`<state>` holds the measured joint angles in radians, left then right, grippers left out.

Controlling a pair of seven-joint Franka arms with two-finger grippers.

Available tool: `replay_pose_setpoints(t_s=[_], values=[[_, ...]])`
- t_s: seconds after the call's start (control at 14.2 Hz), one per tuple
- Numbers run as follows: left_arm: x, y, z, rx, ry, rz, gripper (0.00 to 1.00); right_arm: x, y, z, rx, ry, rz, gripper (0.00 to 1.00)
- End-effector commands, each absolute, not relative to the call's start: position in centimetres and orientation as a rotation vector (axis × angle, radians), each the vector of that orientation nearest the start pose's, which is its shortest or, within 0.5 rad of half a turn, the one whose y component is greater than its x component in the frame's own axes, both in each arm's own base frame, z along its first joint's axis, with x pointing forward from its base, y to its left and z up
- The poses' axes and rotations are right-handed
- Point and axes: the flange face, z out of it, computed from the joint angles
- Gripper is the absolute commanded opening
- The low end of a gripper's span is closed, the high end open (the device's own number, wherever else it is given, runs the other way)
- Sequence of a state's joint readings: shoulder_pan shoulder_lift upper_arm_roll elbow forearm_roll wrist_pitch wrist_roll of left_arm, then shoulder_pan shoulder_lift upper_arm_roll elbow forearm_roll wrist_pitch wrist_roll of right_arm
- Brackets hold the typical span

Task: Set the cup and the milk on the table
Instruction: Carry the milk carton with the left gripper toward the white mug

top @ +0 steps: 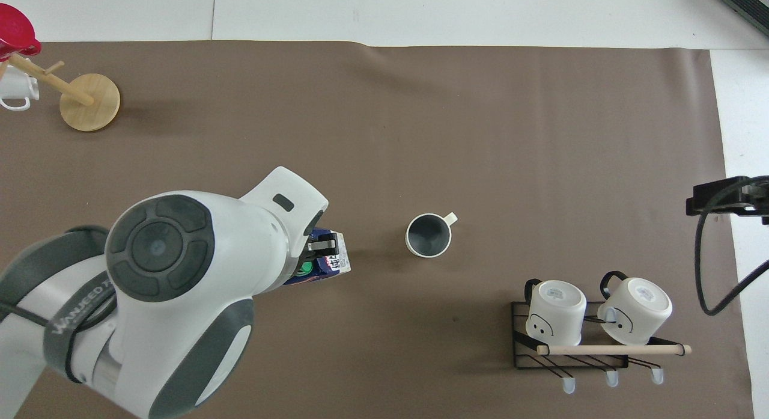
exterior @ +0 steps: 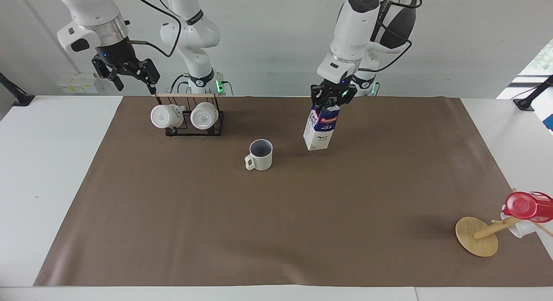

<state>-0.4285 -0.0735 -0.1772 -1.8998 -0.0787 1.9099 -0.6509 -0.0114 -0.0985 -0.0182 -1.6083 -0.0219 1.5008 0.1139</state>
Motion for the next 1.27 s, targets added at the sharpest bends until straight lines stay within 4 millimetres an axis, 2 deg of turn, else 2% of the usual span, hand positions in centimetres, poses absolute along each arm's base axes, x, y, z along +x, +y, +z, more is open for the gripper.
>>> replay_pose_setpoints(t_s=[0.0, 0.14, 0.21, 0.35, 0.42, 0.7, 1.2], values=[[46.8, -34.3, 51.9, -3.251, -0.135, -0.048, 0.56, 51.2, -2.3, 65.6, -3.150, 0.224, -0.018, 1.00], [48.1, -35.0, 50.3, -3.234, -0.112, -0.071, 0.56, 51.2, -2.2, 65.7, -3.148, 0.229, -0.027, 1.00], [48.7, -36.1, 49.6, -3.218, -0.073, -0.084, 0.56, 51.2, -2.2, 65.7, -3.147, 0.226, -0.027, 1.00], [50.5, -36.8, 49.9, -3.223, -0.064, -0.087, 0.56, 51.2, -2.2, 65.7, -3.147, 0.224, -0.022, 1.00], [50.7, -36.8, 49.8, -3.223, -0.064, -0.087, 0.56, 51.2, -2.2, 65.7, -3.147, 0.224, -0.022, 1.00], [50.8, -37.2, 48.4, -3.211, -0.054, -0.058, 0.56, 51.2, -2.3, 65.7, -3.147, 0.224, -0.022, 1.00], [49.9, -37.6, 47.8, -3.154, 0.003, -0.048, 0.58, 51.2, -2.6, 65.7, -3.146, 0.231, -0.022, 1.00]])
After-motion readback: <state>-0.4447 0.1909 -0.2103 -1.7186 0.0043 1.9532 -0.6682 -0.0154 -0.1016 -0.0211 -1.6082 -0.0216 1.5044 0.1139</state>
